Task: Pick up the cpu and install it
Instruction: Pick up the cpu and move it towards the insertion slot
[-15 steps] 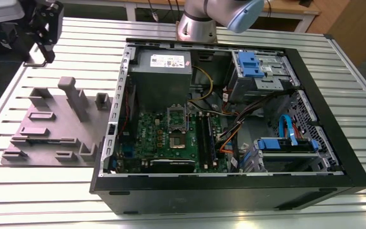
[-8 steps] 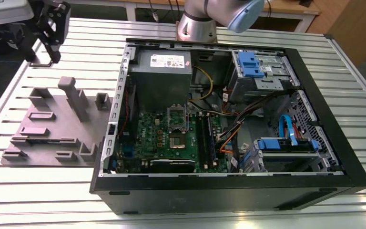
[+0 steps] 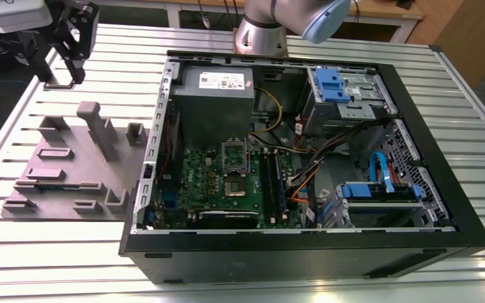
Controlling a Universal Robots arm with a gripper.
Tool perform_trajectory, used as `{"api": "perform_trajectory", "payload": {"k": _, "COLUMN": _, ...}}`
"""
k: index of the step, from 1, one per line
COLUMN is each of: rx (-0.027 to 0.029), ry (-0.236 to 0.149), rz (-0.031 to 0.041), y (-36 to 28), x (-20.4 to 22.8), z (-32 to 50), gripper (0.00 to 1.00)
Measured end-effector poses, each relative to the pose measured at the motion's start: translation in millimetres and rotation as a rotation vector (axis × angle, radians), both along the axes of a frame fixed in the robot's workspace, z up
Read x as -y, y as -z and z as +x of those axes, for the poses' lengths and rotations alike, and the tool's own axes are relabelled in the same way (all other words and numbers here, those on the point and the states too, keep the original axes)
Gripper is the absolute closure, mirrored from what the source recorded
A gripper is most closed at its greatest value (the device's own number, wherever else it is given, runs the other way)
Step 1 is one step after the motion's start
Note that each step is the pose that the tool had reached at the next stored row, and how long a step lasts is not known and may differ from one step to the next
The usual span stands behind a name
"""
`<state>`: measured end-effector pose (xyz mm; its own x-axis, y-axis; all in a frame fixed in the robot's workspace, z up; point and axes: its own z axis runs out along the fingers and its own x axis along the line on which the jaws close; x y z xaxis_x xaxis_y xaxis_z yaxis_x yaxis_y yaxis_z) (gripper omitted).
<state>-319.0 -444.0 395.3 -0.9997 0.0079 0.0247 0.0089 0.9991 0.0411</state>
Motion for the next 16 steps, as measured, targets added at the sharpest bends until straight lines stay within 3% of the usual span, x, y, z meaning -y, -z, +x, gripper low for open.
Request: {"api": "perform_trajectory", "payload": {"k": 16, "rx": 0.0000, "ry": 0.000, "rz": -0.0001, "y": 0.0, "x": 0.0, "z": 8.7, "gripper": 0.55}}
